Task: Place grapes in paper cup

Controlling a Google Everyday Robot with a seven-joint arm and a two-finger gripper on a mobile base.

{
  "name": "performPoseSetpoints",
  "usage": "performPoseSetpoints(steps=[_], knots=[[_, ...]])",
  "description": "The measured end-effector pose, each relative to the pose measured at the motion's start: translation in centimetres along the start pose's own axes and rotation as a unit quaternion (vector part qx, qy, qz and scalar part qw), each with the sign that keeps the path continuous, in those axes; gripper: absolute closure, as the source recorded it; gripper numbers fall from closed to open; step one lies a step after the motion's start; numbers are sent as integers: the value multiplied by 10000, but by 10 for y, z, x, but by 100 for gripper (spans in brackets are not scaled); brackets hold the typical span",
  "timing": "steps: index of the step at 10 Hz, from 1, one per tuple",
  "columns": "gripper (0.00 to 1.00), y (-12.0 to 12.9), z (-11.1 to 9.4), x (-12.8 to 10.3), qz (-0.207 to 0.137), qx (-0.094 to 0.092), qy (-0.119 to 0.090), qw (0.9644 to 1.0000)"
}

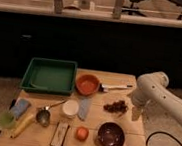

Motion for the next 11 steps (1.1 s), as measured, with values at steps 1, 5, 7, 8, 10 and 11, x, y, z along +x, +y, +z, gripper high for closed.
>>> performPoseSetpoints(steps=[1, 5, 7, 8, 10, 11], knots=[[20, -2, 4, 0, -50, -14, -13, 10000], [20, -8, 21, -1, -288, -73, -53, 9995], [20, -10, 26, -2, -349, -93, -71, 9993], [20, -11, 29, -3, -400, -102, -72, 9991], [20, -13, 34, -4, -441, -122, -92, 9989], [20, -14, 37, -5, -453, -133, -114, 9988]])
